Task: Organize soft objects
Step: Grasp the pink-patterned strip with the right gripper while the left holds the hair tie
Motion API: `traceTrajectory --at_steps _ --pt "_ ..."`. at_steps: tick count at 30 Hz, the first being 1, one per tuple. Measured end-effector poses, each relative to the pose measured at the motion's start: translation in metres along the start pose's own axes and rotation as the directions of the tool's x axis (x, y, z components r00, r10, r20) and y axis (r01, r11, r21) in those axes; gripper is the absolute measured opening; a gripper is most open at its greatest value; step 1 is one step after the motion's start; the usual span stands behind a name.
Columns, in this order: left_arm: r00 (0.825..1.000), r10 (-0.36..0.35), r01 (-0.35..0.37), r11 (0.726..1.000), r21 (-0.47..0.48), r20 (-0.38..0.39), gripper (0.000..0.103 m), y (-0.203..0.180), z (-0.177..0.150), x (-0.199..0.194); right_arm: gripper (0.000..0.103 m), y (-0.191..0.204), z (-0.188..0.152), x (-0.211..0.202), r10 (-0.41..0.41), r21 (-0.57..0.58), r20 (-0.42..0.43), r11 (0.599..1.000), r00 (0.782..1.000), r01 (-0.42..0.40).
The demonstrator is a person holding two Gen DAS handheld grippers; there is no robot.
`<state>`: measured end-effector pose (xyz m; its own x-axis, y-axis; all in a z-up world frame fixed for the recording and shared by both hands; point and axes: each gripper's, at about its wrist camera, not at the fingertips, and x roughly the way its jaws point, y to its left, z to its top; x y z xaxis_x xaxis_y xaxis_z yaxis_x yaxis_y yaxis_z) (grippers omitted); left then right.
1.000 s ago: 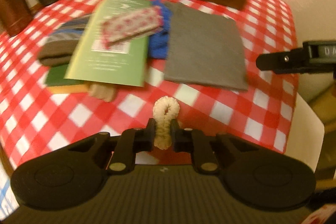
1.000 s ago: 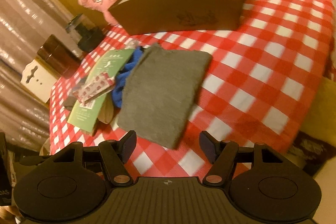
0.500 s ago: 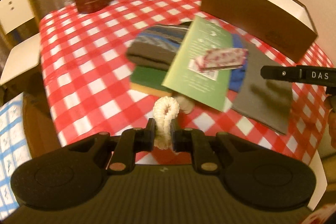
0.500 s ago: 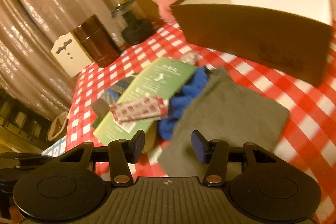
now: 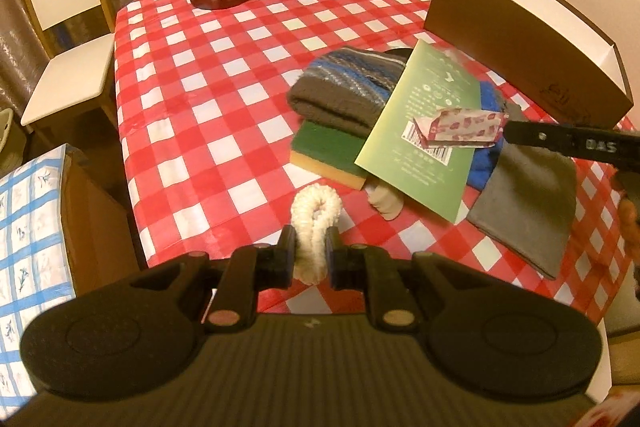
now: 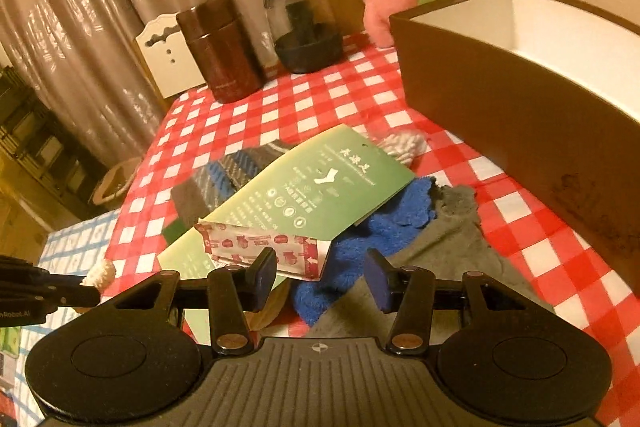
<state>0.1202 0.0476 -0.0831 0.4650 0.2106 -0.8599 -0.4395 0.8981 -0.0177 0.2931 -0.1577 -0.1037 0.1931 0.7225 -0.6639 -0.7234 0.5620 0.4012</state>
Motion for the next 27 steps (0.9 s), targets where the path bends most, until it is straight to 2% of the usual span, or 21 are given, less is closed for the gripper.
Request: traceTrajectory --at_steps 3,5,7,11,13,16,19,20,21,22,24,27 --pt "1.000 0.000 0.000 1.000 0.000 -0.004 0.014 -0.001 0.002 0.001 0.050 -0.011 -0.008 -0.001 0.104 0.204 -0.015 0.974 0.994 -0.099" --pt "1.000 -0.002 0.002 1.000 -0.001 -0.005 0.014 0.000 0.004 0.003 0.050 -0.018 -0.017 0.007 0.158 0.344 -0.017 0.928 0.987 -0.143" --pt "1.000 -0.002 0.002 1.000 0.003 -0.004 0.014 0.000 0.007 0.003 0.046 -0.022 -0.023 0.016 0.167 0.442 -0.012 0.885 0.986 -0.145" --pt "1.000 0.000 0.000 1.000 0.012 0.002 0.014 0.000 0.011 0.001 0.040 -0.037 -0.030 0.031 0.177 0.623 0.055 0.763 0.983 -0.172" --pt "1.000 -0.001 0.001 1.000 0.012 0.001 0.014 0.000 0.012 0.001 0.036 -0.044 -0.030 0.034 0.180 0.679 0.094 0.708 0.979 -0.195" --pt "1.000 -0.002 0.002 1.000 0.012 -0.005 0.014 0.000 0.011 0.001 0.034 -0.051 -0.025 0.037 0.177 0.720 0.132 0.659 0.975 -0.217" --pt "1.000 -0.001 0.001 1.000 0.008 -0.011 0.014 0.002 0.010 0.003 0.033 -0.056 -0.021 0.044 0.161 0.749 0.104 0.637 0.982 -0.184" --pt "1.000 -0.001 0.001 1.000 0.007 -0.009 0.014 0.003 0.009 0.002 0.030 -0.055 -0.018 0.044 0.148 0.752 0.105 0.635 0.983 -0.176" --pt "1.000 -0.001 0.001 1.000 0.007 -0.007 0.014 0.004 0.009 0.002 0.022 -0.055 -0.015 0.044 0.133 0.744 0.107 0.646 0.985 -0.168" --pt "1.000 -0.001 0.001 1.000 0.006 -0.006 0.014 0.004 0.009 0.001 0.018 -0.053 -0.012 0.042 0.115 0.726 0.112 0.668 0.987 -0.160" --pt "1.000 0.001 -0.001 1.000 0.004 -0.002 0.014 0.006 0.009 0.000 0.018 -0.047 -0.002 0.041 0.075 0.675 0.095 0.728 0.993 -0.120" --pt "1.000 -0.001 0.001 1.000 0.001 0.001 0.014 0.008 0.009 -0.001 0.018 -0.036 0.006 0.042 0.030 0.606 0.066 0.793 0.997 -0.064"
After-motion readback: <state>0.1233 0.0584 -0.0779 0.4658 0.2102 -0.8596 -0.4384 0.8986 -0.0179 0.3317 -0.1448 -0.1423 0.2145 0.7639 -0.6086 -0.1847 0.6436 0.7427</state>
